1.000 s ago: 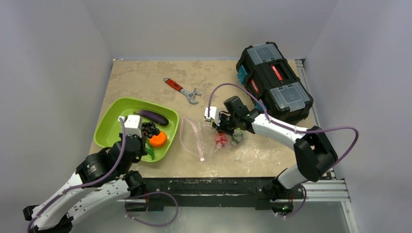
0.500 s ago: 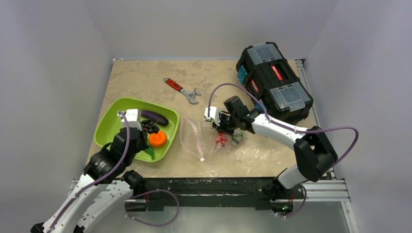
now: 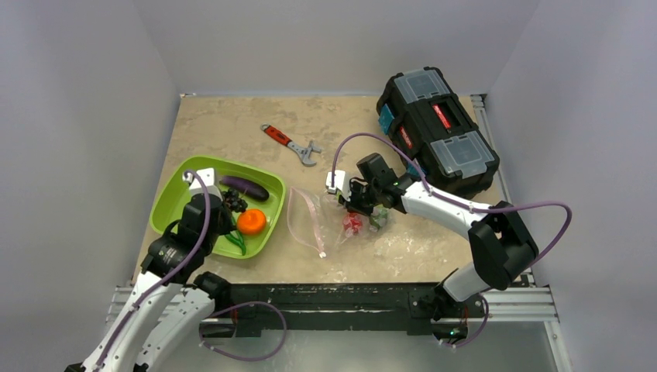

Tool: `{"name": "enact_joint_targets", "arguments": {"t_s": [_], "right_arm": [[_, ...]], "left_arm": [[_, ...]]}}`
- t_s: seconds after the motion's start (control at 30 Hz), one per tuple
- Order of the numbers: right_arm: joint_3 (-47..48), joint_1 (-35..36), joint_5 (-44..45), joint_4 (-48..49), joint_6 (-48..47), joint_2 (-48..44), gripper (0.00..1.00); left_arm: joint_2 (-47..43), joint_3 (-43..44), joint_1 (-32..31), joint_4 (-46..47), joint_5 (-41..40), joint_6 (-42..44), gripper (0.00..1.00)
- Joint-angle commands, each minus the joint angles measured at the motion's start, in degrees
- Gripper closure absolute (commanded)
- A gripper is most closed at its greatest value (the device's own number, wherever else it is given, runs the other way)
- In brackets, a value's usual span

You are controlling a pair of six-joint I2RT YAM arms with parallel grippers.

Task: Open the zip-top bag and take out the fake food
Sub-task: Place the fake fruit in the bin.

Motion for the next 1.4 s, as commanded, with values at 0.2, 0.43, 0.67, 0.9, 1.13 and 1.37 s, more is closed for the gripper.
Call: {"name": "enact_joint_targets", "arguments": {"t_s": [0.2,0.43,0.67,0.9,1.13,1.37], "right_arm": [[1.3,0.1,0.1,-0.8,-1.0,0.5,1.00],[1.4,0.1,-0.1,-0.9,-1.0,0.6,1.00],[1.5,0.2,-0.4,-1.1,-1.0,0.5,1.00],[1.6,0.2,-0.5,-1.3,-1.1,0.5,1.00],[1.6,0.1,-0.6,-1.3,-1.1,0.4,1.00],[1.6,0.2,-0.7,-1.4,-1.0,0.7,1.00]], "left_arm": [[3.1,0.8,6.9,3.5,3.3,-2.5,1.00],[6.6,1.5,9.5,2.5,3.4,-4.8,1.00],[10.8,2.9,11.7,0.9,1.3,-5.8,1.00],[12.9,3.4,13.7,1.6,3.4,-5.5,0.78],[11.8,3.2,14.0,1.7,3.4,-5.3,0.41],[9.4,3.2,14.0,1.2,6.8,-3.8,0.23]]}}
